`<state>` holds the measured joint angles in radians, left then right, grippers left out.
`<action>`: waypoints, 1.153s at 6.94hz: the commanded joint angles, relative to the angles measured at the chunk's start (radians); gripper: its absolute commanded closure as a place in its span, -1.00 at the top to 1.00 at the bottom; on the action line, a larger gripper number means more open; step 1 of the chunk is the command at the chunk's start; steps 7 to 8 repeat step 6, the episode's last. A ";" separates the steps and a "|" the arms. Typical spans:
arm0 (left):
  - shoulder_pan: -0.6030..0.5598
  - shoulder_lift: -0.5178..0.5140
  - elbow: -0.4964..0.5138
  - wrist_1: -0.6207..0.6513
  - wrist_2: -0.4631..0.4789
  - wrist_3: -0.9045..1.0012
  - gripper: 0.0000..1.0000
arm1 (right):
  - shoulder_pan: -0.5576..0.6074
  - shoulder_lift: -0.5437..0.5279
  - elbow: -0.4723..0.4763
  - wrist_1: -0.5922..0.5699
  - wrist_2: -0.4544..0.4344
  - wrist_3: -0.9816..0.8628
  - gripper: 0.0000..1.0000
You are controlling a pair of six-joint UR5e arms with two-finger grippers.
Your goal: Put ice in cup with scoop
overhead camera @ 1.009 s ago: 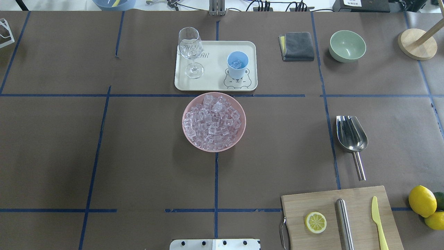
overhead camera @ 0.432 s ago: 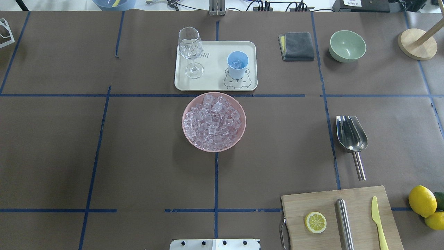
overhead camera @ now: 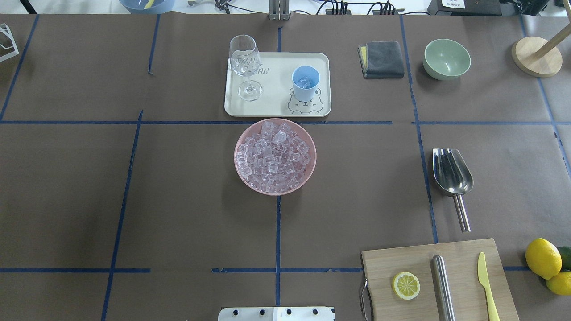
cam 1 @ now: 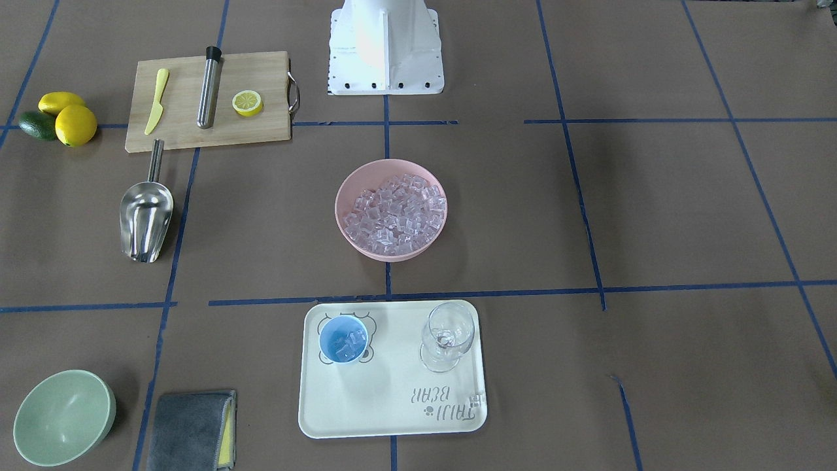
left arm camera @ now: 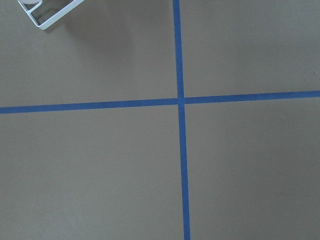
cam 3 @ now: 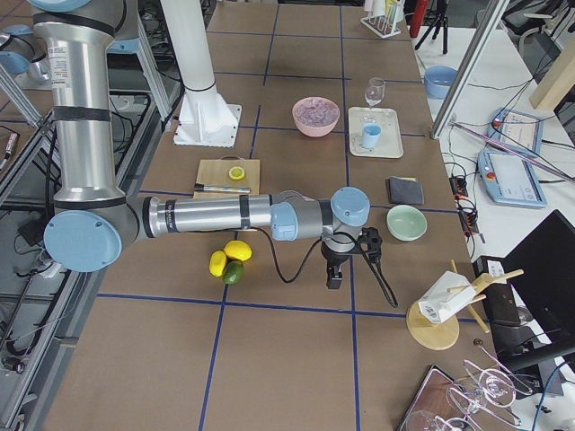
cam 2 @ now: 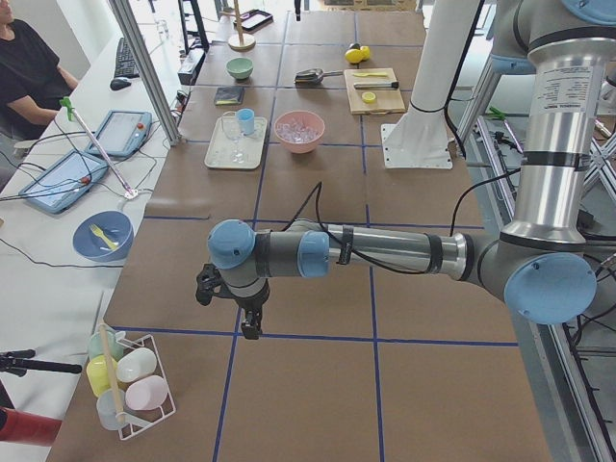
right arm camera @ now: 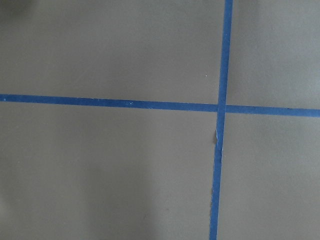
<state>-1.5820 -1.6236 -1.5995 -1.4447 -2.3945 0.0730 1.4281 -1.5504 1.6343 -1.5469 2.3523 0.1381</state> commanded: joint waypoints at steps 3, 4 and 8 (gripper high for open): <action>0.000 -0.013 -0.005 0.004 -0.005 0.010 1.00 | 0.000 0.001 -0.020 0.013 -0.001 0.000 1.00; 0.000 -0.013 -0.004 0.003 -0.005 0.010 1.00 | 0.000 0.004 -0.021 0.013 -0.001 0.000 1.00; 0.000 -0.015 -0.008 0.003 -0.005 0.010 1.00 | 0.000 0.006 -0.019 0.013 0.002 0.000 1.00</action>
